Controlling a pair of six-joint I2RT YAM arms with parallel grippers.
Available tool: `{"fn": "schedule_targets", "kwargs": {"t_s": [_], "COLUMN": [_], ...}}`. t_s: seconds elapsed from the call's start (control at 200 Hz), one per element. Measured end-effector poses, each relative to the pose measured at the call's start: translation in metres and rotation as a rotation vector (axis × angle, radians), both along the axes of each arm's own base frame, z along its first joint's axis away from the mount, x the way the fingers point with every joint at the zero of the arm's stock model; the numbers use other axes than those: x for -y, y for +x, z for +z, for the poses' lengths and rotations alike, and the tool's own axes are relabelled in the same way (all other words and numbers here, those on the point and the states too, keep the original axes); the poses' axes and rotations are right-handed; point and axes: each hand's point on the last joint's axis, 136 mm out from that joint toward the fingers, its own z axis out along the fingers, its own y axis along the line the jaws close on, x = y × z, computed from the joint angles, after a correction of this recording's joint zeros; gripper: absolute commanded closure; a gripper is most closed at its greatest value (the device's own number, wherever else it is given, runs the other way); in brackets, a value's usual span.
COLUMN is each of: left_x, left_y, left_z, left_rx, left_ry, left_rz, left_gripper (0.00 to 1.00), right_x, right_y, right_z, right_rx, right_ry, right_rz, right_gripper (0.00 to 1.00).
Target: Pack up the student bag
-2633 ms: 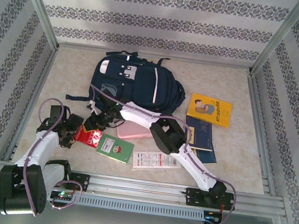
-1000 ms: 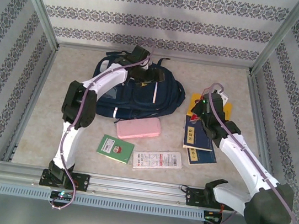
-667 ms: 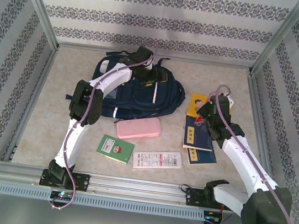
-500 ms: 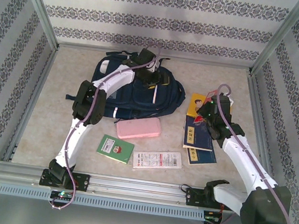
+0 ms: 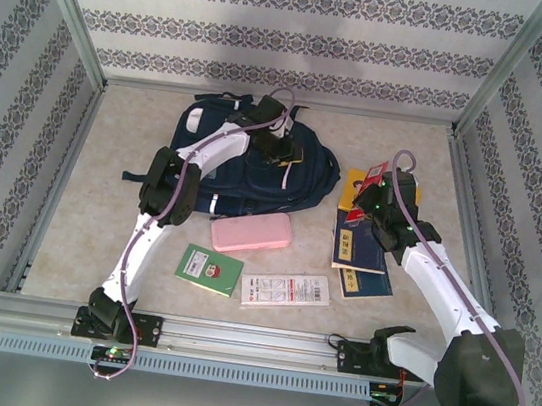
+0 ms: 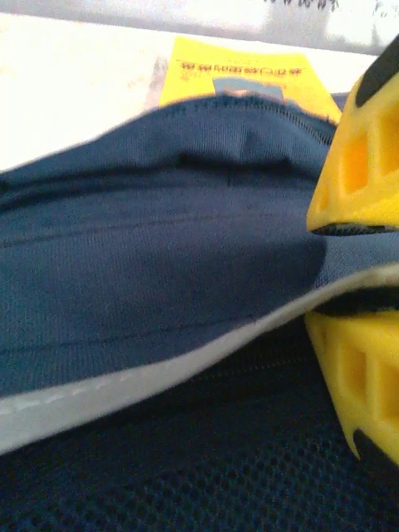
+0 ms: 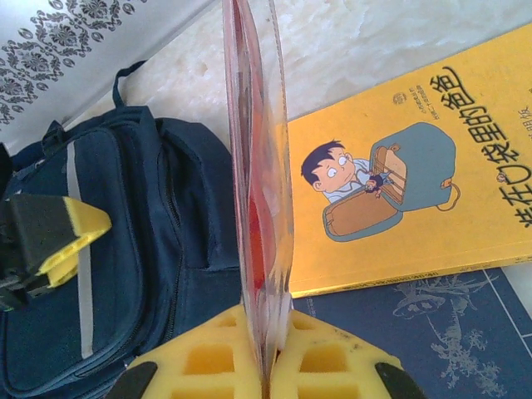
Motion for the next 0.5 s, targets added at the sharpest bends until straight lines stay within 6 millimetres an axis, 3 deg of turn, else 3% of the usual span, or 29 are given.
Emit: {"fn": "schedule_targets", "kwargs": {"t_s": [0.075, 0.285, 0.5], "left_x": [0.000, -0.002, -0.019], "left_y": [0.000, 0.004, 0.008], "left_z": [-0.005, 0.015, 0.069], "left_rx": [-0.008, 0.013, 0.073], "left_ry": [0.005, 0.007, 0.012], "left_rz": [-0.002, -0.013, -0.059], "left_gripper": [1.00, 1.00, 1.00], "right_x": [-0.001, -0.004, -0.010], "right_y": [0.000, -0.001, -0.001], "right_z": [0.000, 0.000, 0.001], "right_rx": [0.000, -0.003, -0.006], "right_ry": [0.003, 0.014, 0.033], "right_rz": [0.002, 0.018, 0.046], "right_gripper": [1.00, 1.00, 1.00]}}
